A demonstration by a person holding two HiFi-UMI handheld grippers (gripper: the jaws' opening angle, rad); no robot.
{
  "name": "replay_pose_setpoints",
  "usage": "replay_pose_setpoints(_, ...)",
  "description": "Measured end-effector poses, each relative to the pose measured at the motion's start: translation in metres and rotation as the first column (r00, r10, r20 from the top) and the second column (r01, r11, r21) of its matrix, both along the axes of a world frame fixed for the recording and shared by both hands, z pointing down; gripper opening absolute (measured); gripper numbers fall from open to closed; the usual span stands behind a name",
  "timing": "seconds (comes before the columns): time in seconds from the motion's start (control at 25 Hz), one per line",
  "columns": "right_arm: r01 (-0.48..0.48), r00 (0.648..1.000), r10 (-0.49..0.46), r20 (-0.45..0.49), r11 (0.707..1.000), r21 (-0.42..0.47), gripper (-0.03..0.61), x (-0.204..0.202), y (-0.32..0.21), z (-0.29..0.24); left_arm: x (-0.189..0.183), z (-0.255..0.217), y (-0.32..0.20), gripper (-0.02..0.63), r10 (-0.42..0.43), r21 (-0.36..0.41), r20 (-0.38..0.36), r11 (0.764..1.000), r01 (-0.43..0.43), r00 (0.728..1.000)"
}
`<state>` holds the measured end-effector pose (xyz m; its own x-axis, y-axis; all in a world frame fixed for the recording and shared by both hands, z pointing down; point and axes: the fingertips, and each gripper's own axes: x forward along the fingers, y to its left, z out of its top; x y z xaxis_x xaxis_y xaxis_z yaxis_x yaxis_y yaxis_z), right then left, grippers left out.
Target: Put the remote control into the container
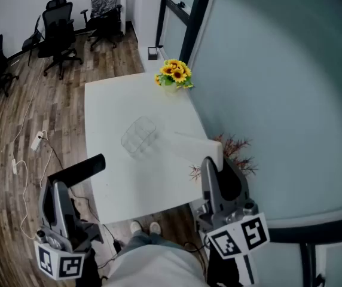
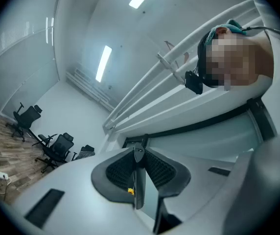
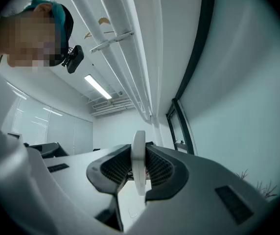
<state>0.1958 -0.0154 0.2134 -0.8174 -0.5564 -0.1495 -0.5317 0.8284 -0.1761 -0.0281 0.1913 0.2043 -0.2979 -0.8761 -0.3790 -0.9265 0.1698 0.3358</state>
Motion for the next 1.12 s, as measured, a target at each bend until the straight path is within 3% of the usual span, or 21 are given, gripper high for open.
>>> replay_pose_setpoints(0.88,0.031,0.999,-0.031,-0.038,0.999,-0.014,0.089,-0.039,0.010,0.013,-0.017,0.008,0.003,0.072,0.037,-0.010,-0.021,0.999,-0.038,0.999)
replay_pose_setpoints(1.12,0.014,0.997,-0.015,-0.075,1.000,-0.019,0.091,-0.059,0.006,0.031,-0.028,0.032,0.004,0.072,0.059,-0.031,-0.067,0.998,-0.061,0.996)
